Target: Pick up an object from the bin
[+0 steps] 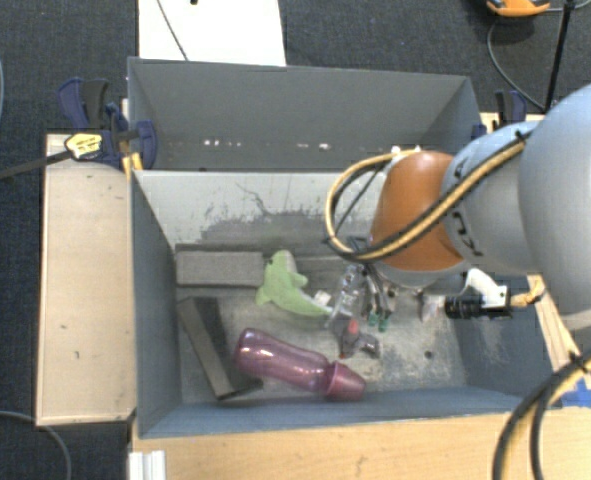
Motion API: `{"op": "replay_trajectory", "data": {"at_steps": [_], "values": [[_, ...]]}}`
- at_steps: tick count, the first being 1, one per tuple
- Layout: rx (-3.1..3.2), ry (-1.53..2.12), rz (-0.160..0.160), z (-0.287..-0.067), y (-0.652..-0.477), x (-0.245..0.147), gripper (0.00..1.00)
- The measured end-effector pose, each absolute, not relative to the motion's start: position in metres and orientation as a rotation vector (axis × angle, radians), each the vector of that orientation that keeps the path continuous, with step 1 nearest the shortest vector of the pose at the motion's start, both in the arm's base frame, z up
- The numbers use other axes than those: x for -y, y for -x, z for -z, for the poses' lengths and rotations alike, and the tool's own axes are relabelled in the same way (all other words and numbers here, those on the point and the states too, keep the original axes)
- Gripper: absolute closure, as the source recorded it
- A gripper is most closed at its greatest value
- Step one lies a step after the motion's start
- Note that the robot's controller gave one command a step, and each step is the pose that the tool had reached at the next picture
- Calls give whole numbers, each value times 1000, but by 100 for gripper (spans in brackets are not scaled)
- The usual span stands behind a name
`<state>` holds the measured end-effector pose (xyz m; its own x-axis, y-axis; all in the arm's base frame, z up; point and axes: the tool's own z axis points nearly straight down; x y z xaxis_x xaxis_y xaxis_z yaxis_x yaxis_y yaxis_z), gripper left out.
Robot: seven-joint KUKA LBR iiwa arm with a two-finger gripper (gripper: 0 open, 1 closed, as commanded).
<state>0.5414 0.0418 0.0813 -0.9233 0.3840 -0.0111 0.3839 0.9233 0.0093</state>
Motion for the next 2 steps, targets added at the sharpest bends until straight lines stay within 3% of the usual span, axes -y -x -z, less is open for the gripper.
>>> {"op": "replay_trajectory", "data": {"at_steps": [1, 2], "values": [[-3069, -611, -11, -81, -541, -42, 100], [-3083, -574, -8, -126, -540, -45, 100]]}}
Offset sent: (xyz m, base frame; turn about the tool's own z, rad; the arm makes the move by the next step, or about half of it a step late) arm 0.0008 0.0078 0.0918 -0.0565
